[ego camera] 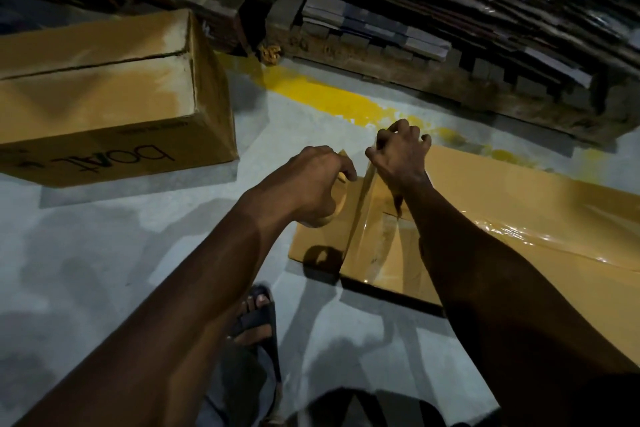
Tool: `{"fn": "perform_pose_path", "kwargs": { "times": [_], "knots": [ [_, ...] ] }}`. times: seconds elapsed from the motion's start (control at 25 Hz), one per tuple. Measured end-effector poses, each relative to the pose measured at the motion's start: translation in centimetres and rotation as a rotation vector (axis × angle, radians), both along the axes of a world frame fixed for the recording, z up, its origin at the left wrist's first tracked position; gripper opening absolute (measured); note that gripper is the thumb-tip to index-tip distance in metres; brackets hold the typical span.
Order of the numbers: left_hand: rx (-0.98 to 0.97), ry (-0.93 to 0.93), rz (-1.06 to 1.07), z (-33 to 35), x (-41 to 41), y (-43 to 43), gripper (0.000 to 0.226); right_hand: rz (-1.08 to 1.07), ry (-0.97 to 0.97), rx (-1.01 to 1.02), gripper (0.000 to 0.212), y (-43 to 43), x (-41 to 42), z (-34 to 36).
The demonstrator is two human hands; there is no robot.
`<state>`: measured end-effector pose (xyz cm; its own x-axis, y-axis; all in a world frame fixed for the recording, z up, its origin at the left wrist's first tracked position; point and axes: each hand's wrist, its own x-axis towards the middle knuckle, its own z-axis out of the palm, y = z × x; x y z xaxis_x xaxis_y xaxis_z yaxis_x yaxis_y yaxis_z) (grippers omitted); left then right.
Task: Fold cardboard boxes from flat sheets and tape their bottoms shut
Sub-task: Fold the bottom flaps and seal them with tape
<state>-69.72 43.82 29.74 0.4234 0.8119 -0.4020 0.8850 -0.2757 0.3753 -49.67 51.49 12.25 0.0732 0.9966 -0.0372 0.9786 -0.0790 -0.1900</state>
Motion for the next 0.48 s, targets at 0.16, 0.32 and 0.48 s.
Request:
{"fn": "perform_pose_path", "kwargs": {
  "times": [0.16,0.32,0.48],
  "knots": [
    [0.014,0.011,-0.012,0.0,-0.2,0.0,0.063,0.038,0.171,0.041,0.045,-0.3,0.4,0.5],
    [0.016,0.021,-0.016,0.7,-1.5,-0.2,0.062,0.259,0.027,-0.084,0.05,-2.8,0.7,2.1],
    [0.046,0.021,-0.032,1.3,-2.7,-0.7,0.06,0.433,-0.227,-0.138,0.061,-8.4,-0.2,3.5]
  ]
}}
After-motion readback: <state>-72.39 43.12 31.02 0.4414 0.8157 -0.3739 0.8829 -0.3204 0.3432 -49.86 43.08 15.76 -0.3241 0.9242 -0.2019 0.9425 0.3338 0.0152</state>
